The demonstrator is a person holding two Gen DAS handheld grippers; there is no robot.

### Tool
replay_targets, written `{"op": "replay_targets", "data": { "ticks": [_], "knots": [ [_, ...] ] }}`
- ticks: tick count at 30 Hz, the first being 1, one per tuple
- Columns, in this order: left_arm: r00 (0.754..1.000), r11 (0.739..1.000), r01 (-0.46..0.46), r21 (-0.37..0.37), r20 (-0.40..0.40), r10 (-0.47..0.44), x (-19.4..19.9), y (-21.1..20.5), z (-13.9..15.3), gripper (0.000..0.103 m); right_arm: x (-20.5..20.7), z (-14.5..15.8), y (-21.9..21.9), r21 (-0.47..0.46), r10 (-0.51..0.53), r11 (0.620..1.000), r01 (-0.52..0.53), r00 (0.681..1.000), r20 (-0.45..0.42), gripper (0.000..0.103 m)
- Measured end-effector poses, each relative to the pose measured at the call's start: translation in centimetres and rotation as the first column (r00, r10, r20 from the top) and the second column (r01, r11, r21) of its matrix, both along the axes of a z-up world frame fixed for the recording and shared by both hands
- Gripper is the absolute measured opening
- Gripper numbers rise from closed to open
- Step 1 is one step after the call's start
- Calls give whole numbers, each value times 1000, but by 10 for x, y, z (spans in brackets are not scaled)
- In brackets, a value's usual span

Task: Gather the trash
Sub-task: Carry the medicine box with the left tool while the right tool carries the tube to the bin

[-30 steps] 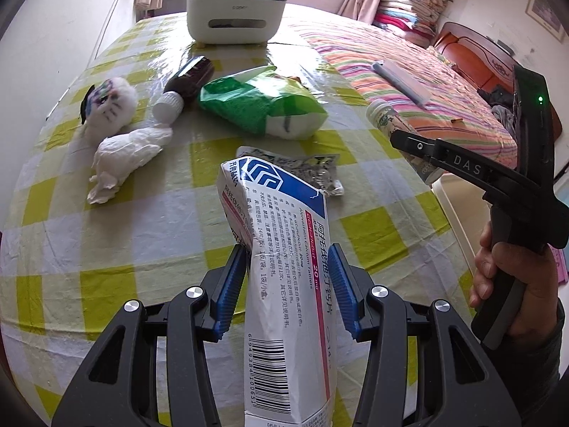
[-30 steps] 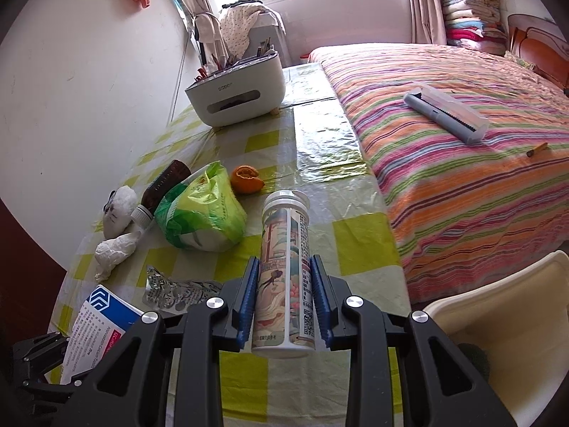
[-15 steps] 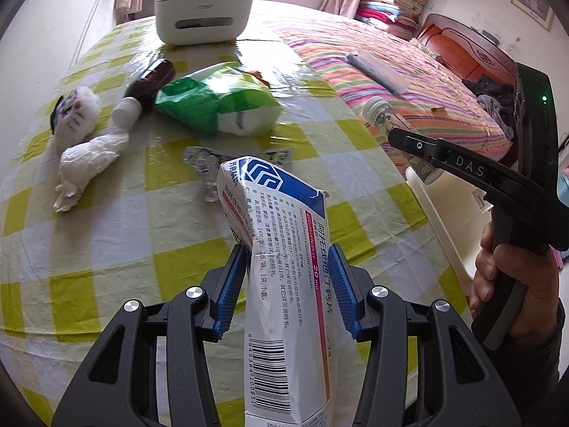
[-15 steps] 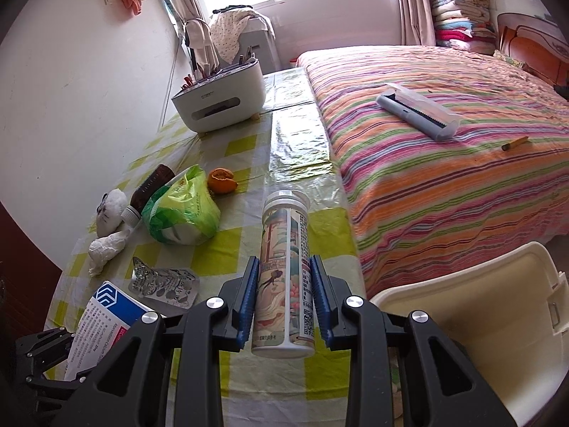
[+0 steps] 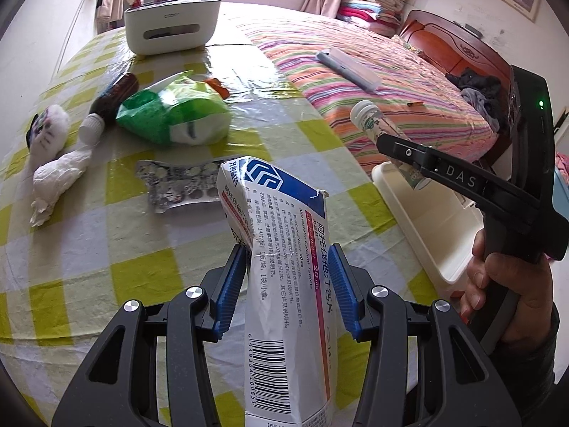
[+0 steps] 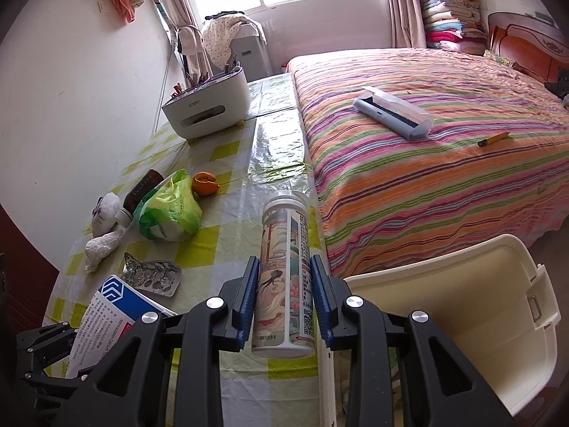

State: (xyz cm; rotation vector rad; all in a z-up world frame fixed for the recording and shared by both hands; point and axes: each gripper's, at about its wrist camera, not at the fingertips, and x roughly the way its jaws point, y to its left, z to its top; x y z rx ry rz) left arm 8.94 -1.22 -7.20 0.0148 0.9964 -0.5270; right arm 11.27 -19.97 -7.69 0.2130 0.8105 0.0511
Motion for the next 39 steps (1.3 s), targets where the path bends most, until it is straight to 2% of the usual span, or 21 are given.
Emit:
{"op": "replay_targets", "data": {
  "ticks": [39],
  "knots": [
    [984, 983, 177, -39, 6, -177, -20, -108, 5, 47, -55, 7, -88, 14, -145, 989, 144, 989, 29, 29]
  ]
}}
